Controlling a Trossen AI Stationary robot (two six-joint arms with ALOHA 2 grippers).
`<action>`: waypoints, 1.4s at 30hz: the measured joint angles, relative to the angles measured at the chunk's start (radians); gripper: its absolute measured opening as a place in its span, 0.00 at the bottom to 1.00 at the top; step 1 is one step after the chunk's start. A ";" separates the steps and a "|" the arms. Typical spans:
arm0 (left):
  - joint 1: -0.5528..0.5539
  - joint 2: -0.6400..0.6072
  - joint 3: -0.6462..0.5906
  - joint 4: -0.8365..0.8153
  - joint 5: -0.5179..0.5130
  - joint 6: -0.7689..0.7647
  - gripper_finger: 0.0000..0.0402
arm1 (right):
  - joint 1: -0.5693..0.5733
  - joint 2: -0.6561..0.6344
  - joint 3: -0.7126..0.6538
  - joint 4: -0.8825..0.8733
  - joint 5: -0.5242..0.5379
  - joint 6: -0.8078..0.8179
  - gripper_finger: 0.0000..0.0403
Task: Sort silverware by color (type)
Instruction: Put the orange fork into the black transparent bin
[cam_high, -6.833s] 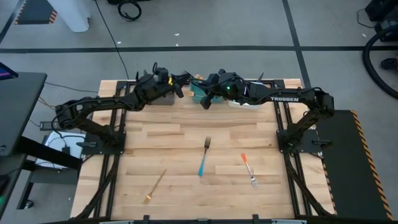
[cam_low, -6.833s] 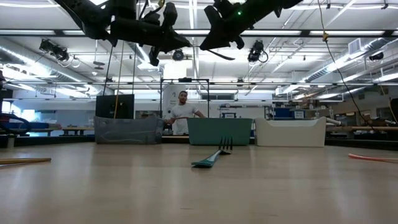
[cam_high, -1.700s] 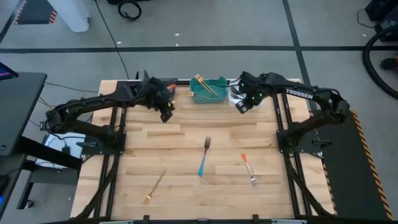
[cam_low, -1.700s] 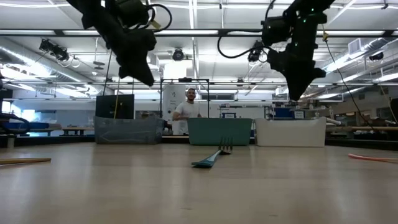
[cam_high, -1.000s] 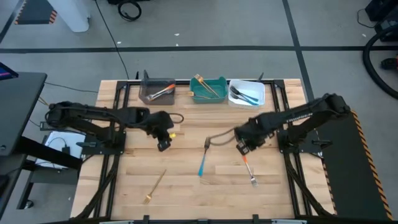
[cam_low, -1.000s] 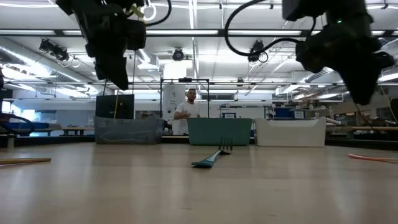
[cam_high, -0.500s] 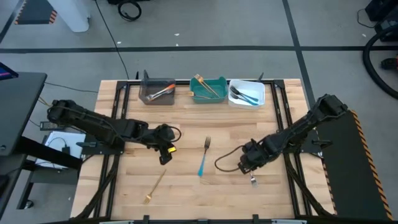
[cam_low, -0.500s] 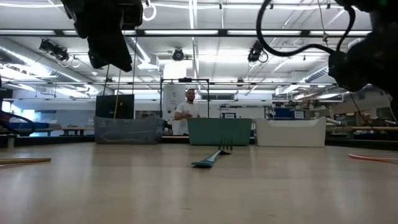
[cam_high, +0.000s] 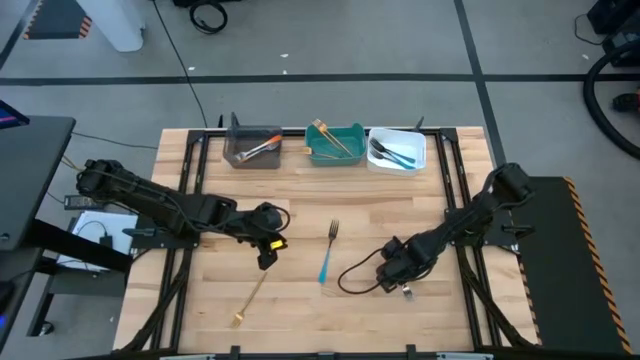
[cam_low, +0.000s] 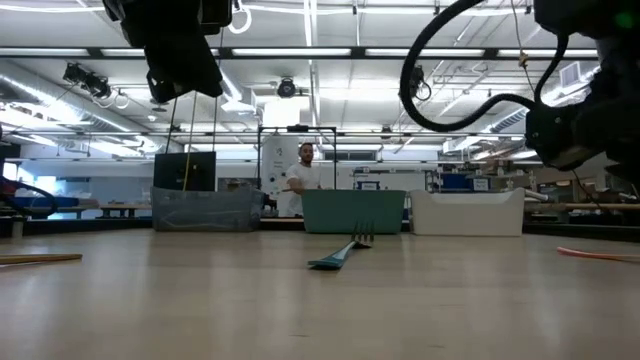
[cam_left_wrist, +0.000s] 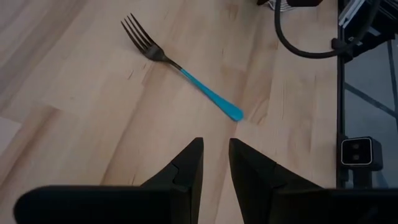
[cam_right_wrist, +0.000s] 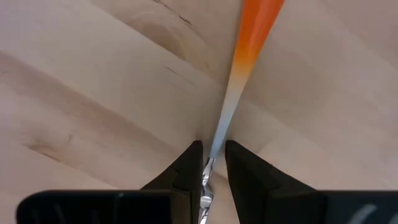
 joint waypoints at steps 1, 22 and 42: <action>0.000 0.000 0.000 -0.001 0.000 0.000 0.21 | 0.000 0.010 0.002 -0.002 0.000 0.003 0.20; 0.174 0.000 0.000 0.148 -0.053 0.095 0.21 | -0.082 -0.252 0.069 0.020 0.373 -0.130 0.02; 0.502 0.007 0.000 0.645 0.092 0.046 0.21 | -0.578 -0.264 0.259 0.582 0.562 -1.042 0.01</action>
